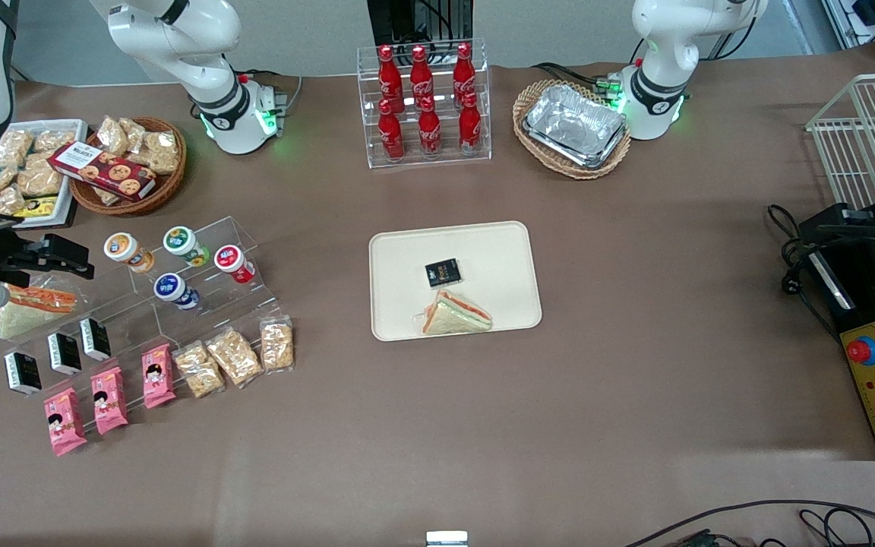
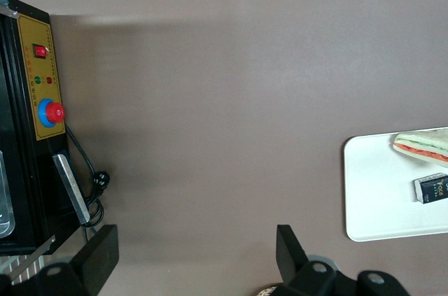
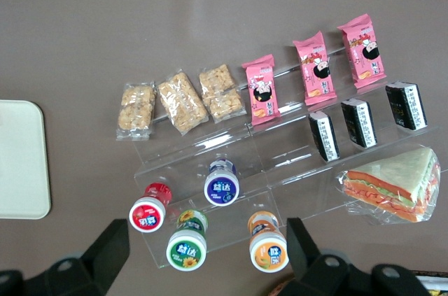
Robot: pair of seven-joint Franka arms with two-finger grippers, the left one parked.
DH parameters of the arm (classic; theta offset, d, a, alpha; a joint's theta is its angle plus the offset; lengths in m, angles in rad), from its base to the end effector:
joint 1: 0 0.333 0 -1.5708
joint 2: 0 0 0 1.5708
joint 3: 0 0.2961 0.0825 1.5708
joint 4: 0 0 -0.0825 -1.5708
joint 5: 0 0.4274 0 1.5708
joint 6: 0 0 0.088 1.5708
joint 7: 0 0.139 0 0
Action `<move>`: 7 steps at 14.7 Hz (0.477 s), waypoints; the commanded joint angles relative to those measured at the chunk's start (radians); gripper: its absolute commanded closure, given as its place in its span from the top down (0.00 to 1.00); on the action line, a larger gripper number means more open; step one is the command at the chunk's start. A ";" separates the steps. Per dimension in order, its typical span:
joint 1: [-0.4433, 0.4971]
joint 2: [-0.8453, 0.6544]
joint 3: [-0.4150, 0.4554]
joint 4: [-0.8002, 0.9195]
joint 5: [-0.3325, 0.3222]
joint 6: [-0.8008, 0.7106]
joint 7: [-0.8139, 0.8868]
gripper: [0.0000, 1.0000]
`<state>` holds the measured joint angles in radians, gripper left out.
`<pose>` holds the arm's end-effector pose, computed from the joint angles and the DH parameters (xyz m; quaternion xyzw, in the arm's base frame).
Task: Place green gum on tray
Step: 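Move the right gripper over the green-lidded gum jar on the acrylic stand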
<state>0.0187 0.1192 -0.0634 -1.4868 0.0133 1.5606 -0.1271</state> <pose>0.6283 -0.0244 0.5419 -0.9989 -0.0412 0.0222 0.0048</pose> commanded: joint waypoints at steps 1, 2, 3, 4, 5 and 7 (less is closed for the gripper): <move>-0.003 -0.004 0.004 -0.001 0.011 -0.020 -0.006 1.00; -0.003 -0.004 0.004 -0.001 0.011 -0.022 -0.005 1.00; -0.002 -0.004 0.005 -0.001 0.013 -0.027 -0.005 1.00; -0.003 -0.003 0.013 -0.001 0.013 -0.039 -0.008 1.00; -0.005 -0.001 0.016 -0.003 0.013 -0.062 -0.019 1.00; -0.003 -0.016 0.017 -0.026 0.008 -0.097 -0.017 1.00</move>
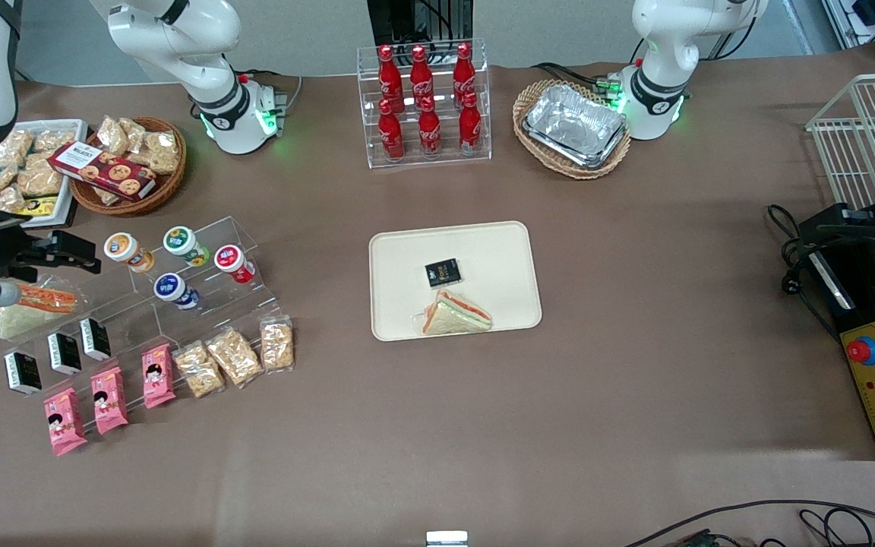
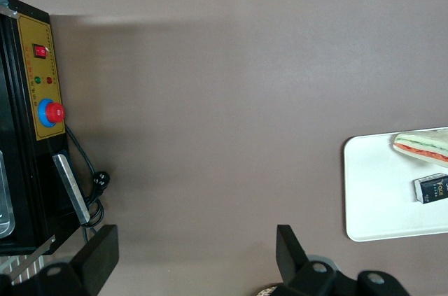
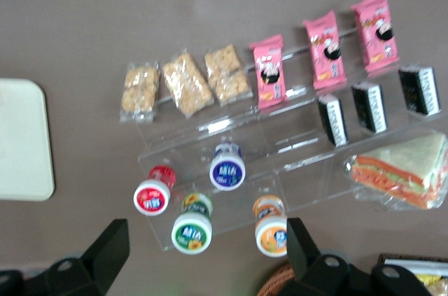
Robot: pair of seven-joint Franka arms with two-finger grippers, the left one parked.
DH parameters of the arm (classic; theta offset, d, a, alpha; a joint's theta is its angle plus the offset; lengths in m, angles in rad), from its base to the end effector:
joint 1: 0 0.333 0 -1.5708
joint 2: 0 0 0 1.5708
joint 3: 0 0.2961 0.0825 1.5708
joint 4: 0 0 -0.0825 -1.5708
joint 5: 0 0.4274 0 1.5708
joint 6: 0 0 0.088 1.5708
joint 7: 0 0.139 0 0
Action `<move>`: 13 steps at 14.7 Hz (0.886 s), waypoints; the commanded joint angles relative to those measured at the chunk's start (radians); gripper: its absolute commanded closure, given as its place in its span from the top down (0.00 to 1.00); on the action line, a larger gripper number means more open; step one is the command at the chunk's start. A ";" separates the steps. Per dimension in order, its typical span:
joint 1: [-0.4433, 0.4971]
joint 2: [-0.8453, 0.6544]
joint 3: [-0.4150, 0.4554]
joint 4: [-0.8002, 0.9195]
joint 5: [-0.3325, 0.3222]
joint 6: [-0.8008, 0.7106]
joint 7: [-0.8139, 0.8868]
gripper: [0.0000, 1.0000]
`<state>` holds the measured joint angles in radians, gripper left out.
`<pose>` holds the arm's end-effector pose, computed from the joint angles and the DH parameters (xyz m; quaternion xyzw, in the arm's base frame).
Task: Place green gum on tray
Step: 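Move the right gripper over the green-lidded gum jar on the acrylic stand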
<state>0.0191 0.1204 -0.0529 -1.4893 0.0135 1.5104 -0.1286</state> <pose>0.6213 -0.0175 0.5359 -0.9976 -0.0474 0.0491 0.0076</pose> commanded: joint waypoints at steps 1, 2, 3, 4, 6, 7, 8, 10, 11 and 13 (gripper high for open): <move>-0.002 -0.046 0.008 -0.048 0.008 -0.045 -0.016 1.00; -0.001 -0.077 0.010 -0.081 0.009 -0.045 -0.014 1.00; 0.008 -0.117 0.019 -0.124 0.008 -0.033 -0.010 1.00; 0.009 -0.157 0.021 -0.169 0.008 -0.016 -0.006 1.00; 0.009 -0.241 0.021 -0.280 0.008 0.031 -0.006 1.00; 0.010 -0.287 0.022 -0.348 0.008 0.075 -0.008 1.00; 0.010 -0.336 0.022 -0.415 0.006 0.117 -0.011 1.00; 0.010 -0.410 0.022 -0.537 0.006 0.180 -0.014 1.00; 0.010 -0.433 0.022 -0.584 0.005 0.215 -0.014 1.00; 0.010 -0.475 0.022 -0.684 0.005 0.289 -0.014 1.00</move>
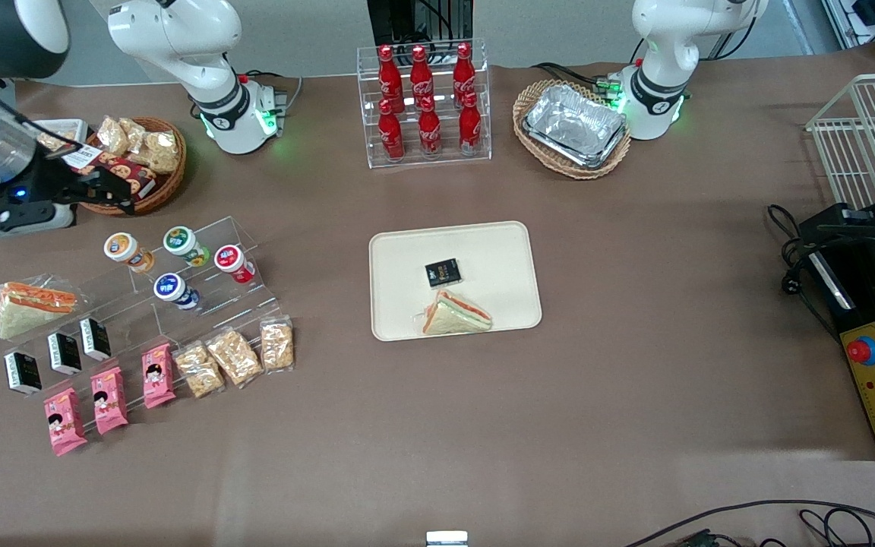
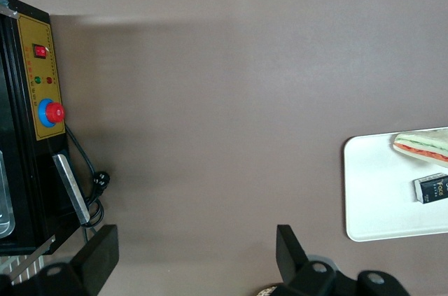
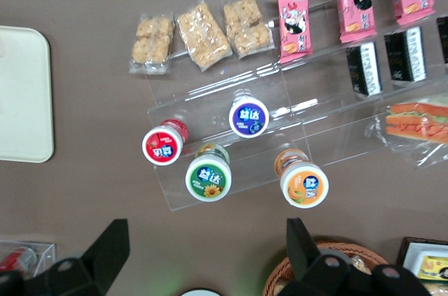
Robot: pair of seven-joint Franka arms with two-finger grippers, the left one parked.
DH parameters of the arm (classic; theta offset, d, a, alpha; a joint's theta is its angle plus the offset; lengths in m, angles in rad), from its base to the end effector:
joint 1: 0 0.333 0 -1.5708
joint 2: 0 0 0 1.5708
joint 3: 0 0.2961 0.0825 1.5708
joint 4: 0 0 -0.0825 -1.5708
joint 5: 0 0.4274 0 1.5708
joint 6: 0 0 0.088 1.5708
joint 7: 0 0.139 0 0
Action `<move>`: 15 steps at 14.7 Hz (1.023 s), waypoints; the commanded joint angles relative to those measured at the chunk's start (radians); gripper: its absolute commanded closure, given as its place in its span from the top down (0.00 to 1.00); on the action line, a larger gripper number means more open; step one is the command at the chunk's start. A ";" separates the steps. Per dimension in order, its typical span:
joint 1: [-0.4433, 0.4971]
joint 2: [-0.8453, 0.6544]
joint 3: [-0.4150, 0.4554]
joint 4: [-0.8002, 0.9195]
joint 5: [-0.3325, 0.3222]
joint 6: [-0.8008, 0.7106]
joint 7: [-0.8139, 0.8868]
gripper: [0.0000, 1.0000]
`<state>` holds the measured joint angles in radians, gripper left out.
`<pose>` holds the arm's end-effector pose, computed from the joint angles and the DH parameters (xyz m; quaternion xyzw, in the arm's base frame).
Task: Place green gum on tray
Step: 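Move the right gripper over the green-lidded gum jar on the acrylic stand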
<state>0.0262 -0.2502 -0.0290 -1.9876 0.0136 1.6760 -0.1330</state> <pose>0.5211 -0.0005 0.5066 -0.9974 -0.0647 0.0300 0.0124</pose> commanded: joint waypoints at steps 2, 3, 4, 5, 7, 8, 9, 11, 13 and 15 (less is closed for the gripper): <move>0.004 -0.120 0.000 -0.253 0.005 0.178 -0.008 1.00; 0.004 -0.116 0.001 -0.279 0.005 0.209 -0.008 1.00; 0.004 -0.113 0.001 -0.304 0.005 0.241 -0.008 1.00; 0.015 -0.106 0.001 -0.319 0.003 0.254 -0.007 1.00; 0.021 -0.093 0.001 -0.344 0.005 0.286 0.001 1.00; 0.021 -0.084 0.001 -0.355 0.005 0.301 0.001 1.00; 0.021 -0.077 0.001 -0.364 0.005 0.316 0.001 1.00; 0.023 -0.074 0.001 -0.394 0.005 0.356 0.001 1.00; 0.026 -0.060 0.001 -0.422 0.005 0.401 0.001 1.00; 0.026 -0.043 0.001 -0.444 0.005 0.445 0.003 1.00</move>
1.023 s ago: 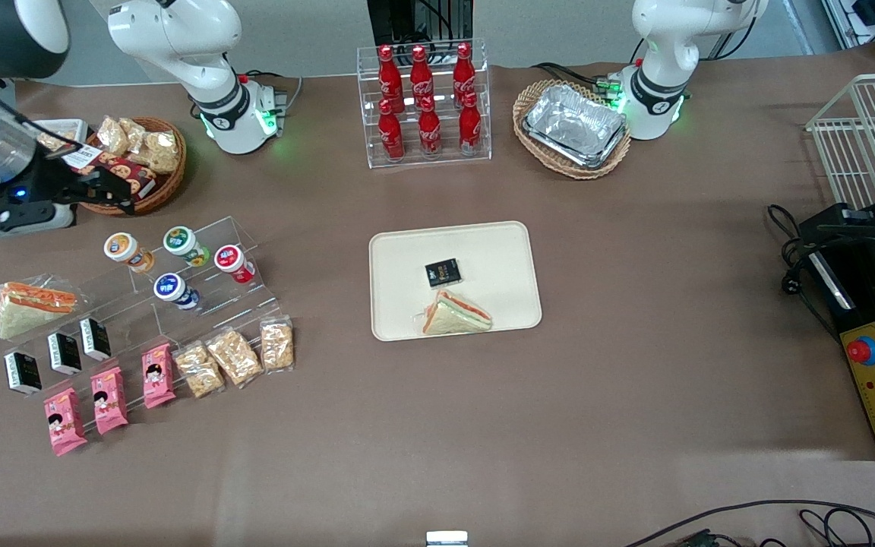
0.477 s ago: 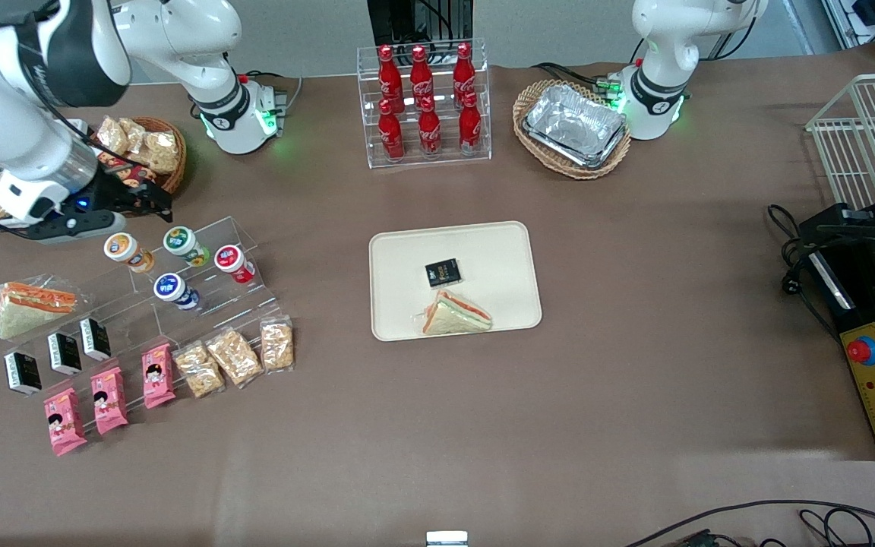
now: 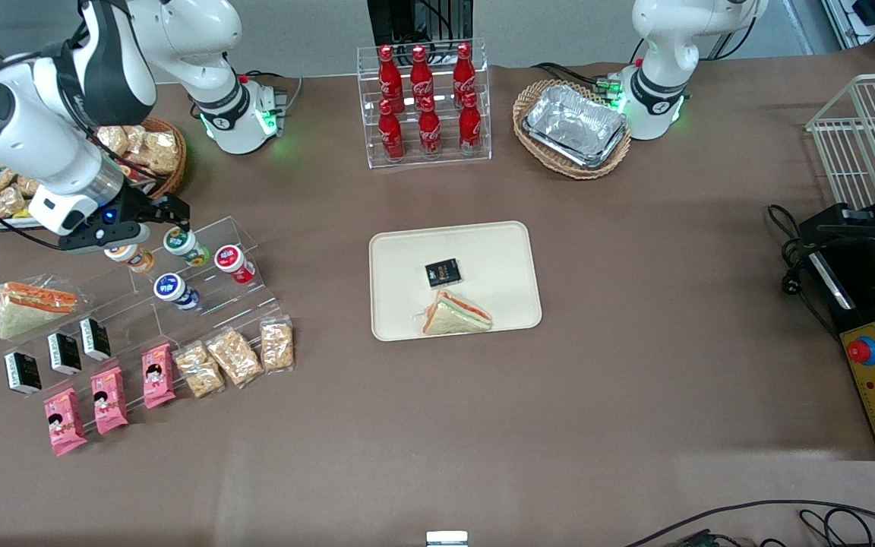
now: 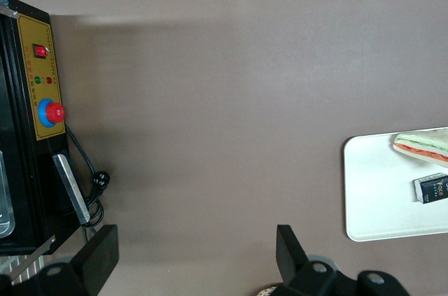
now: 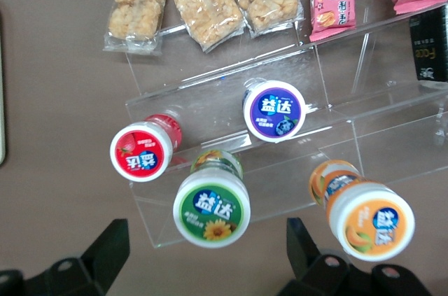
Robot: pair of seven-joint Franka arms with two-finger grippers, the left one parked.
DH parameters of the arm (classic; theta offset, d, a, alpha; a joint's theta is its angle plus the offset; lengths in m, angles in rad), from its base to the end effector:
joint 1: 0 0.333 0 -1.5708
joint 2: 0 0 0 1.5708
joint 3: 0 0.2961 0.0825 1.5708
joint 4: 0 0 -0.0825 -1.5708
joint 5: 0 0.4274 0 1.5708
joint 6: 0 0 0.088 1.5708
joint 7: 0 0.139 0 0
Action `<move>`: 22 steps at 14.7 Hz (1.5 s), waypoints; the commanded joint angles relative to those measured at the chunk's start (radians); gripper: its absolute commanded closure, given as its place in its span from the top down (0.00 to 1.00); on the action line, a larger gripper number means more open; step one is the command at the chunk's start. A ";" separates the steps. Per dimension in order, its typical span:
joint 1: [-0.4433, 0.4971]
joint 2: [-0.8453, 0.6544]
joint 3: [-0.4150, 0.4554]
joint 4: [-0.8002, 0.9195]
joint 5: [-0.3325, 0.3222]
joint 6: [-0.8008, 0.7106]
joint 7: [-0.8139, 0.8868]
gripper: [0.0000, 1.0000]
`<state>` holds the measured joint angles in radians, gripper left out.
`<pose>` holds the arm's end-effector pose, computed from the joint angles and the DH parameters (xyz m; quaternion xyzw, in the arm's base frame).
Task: Place green gum on tray
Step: 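Lower the right gripper and close it around the green gum jar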
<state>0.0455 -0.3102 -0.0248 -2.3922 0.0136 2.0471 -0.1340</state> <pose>0.4843 0.0115 0.3610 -0.9970 -0.0747 0.0169 0.0107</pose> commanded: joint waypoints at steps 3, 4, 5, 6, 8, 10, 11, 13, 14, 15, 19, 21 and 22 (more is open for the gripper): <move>0.007 0.023 -0.003 -0.087 0.003 0.137 0.004 1.00; 0.007 0.023 -0.003 -0.099 0.003 0.154 0.004 1.00; 0.007 0.025 -0.003 -0.110 0.003 0.166 0.004 1.00; 0.007 0.026 -0.003 -0.119 0.003 0.180 0.004 1.00; 0.007 0.031 -0.003 -0.133 0.003 0.197 0.004 1.00; 0.007 0.029 -0.003 -0.137 0.003 0.197 0.004 1.00; 0.007 0.029 -0.003 -0.139 0.003 0.197 0.004 0.99; 0.007 0.031 -0.004 -0.139 0.003 0.197 0.004 0.73; 0.007 0.031 -0.003 -0.139 0.003 0.197 0.004 0.63; 0.007 0.031 -0.004 -0.139 0.003 0.196 0.004 0.61; 0.005 0.031 -0.004 -0.137 0.003 0.188 0.004 0.53; 0.004 0.031 -0.007 -0.128 0.005 0.179 0.005 0.53; 0.002 0.029 -0.009 -0.121 0.006 0.165 0.005 0.53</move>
<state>0.0462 -0.2740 -0.0250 -2.5178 0.0136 2.2221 -0.1335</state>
